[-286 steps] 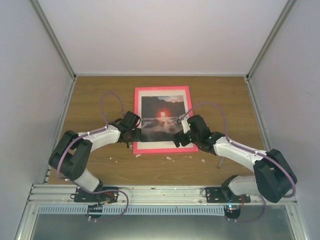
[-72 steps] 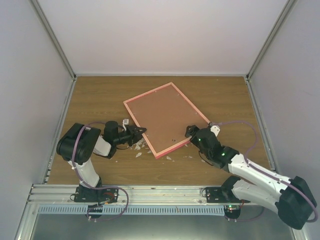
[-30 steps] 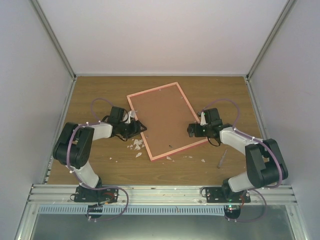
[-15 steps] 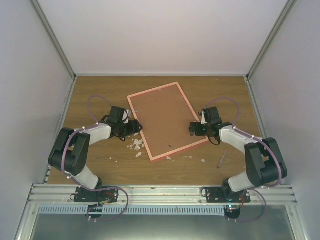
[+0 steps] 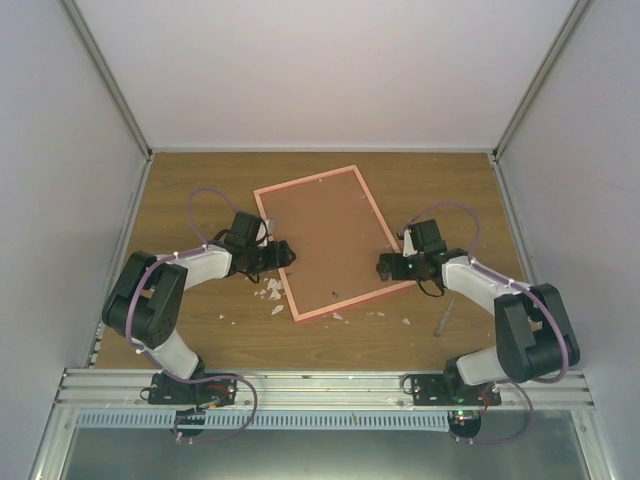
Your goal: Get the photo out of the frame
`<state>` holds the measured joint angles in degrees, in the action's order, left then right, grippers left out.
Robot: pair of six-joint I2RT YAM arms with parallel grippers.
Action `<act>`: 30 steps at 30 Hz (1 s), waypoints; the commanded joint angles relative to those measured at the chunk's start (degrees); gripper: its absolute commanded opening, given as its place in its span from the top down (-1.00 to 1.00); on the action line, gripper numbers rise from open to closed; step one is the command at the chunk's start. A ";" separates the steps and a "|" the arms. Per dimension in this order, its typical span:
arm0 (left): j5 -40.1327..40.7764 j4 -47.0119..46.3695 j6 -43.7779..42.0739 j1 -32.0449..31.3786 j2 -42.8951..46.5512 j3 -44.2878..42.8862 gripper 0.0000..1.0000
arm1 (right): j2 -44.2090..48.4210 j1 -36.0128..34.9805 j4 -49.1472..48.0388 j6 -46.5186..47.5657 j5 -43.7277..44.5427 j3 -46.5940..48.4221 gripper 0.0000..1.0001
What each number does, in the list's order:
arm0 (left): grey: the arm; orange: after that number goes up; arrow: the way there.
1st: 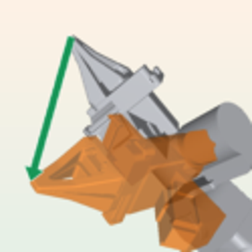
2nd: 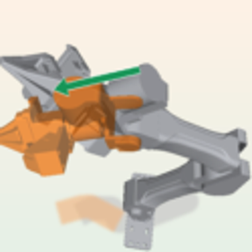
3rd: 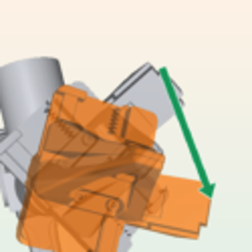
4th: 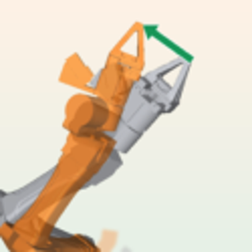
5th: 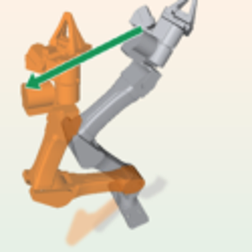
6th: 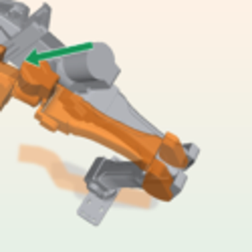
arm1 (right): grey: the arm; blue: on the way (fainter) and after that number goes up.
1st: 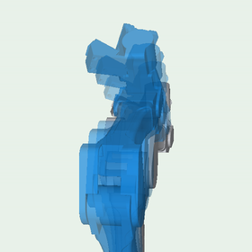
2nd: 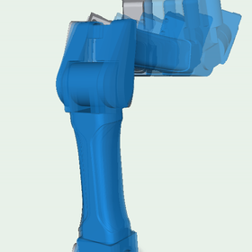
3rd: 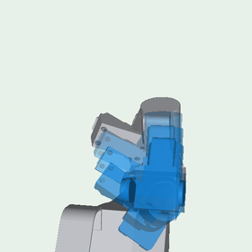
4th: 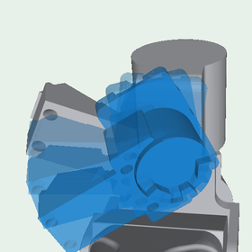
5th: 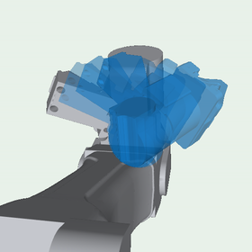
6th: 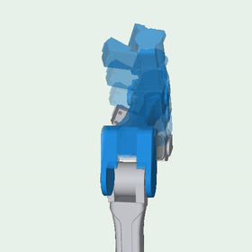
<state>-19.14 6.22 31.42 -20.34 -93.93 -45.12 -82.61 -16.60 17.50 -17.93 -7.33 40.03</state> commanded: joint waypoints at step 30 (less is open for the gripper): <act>14.63 10.65 -3.20 0.13 18.57 -0.52 -0.98 | 22.82 1.48 33.96 -34.19 18.46 0.57 -0.91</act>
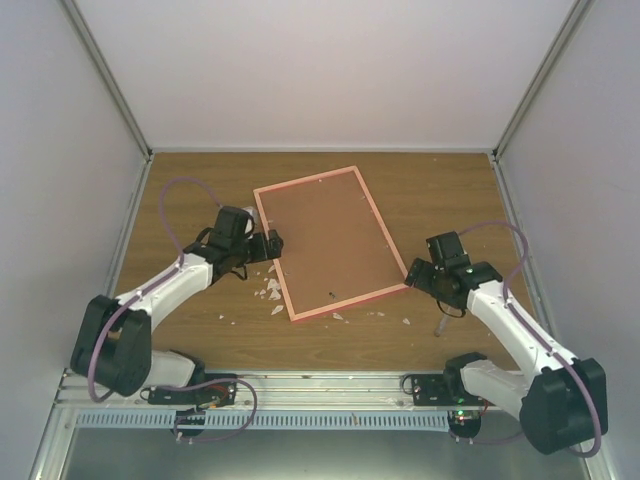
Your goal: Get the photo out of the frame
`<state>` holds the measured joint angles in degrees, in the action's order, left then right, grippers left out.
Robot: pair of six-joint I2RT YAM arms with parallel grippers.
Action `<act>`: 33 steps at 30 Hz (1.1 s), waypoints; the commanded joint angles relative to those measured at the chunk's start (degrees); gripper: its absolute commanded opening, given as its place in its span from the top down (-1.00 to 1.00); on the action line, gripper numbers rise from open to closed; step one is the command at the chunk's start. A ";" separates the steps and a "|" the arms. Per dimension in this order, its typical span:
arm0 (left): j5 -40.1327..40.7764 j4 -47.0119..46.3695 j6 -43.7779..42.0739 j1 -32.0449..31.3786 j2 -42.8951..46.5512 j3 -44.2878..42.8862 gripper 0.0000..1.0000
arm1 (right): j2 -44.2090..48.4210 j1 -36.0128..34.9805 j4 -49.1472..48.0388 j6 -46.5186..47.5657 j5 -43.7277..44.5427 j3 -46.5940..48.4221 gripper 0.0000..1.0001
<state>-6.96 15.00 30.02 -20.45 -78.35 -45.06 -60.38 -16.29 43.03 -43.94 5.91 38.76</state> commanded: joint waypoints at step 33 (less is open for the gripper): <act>-9.02 -5.39 -3.65 -7.60 9.27 1.95 -0.96 | -10.85 8.42 -1.33 -10.03 -1.77 -8.71 0.09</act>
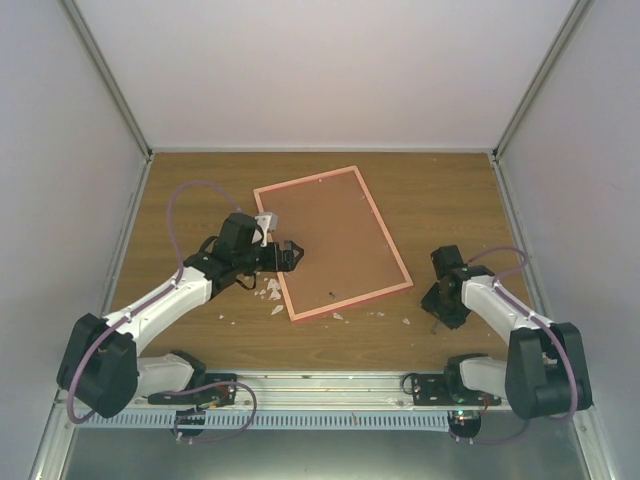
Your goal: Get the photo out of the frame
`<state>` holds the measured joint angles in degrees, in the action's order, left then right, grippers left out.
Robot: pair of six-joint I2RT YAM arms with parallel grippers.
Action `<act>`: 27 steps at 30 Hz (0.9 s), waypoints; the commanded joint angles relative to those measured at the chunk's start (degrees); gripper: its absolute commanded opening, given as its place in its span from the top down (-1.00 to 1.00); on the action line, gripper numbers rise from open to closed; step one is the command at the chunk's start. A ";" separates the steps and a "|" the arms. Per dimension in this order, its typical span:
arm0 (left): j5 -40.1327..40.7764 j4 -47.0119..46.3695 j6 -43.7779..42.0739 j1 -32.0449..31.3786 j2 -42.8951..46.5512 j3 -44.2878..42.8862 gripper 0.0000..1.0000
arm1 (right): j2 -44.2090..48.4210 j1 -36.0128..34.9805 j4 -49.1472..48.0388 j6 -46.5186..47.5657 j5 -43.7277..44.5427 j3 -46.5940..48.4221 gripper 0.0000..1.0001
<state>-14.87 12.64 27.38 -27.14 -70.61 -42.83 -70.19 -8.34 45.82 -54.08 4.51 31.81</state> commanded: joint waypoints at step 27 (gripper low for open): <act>-4.75 -15.48 3.91 -10.25 1.41 0.68 -0.95 | 18.14 -2.54 -22.97 -1.45 -7.13 -0.99 0.99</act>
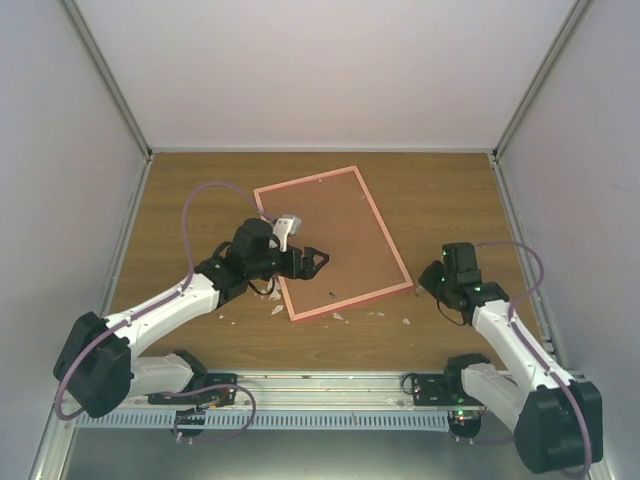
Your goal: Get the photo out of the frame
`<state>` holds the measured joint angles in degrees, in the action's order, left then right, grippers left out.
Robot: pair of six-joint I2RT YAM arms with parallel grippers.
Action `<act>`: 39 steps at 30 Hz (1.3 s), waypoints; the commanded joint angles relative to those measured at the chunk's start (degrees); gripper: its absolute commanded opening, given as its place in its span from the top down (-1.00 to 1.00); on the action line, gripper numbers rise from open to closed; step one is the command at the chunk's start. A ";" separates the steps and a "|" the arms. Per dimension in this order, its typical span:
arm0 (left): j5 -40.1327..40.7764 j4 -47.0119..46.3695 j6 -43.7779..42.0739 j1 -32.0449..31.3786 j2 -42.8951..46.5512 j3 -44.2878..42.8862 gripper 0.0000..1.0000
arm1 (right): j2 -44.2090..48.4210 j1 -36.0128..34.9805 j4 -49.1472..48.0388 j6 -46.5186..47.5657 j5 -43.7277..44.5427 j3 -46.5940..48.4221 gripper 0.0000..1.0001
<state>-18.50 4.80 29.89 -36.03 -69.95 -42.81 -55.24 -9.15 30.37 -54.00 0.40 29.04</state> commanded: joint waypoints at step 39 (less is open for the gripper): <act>-5.55 -25.72 -0.01 -7.47 -14.19 -8.61 0.10 | -3.21 -23.91 -61.43 -13.28 -11.80 -3.96 0.99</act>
<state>-23.99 -16.78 30.37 -43.09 -82.85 -49.25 -58.61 -32.47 -27.55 -66.96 -10.79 26.02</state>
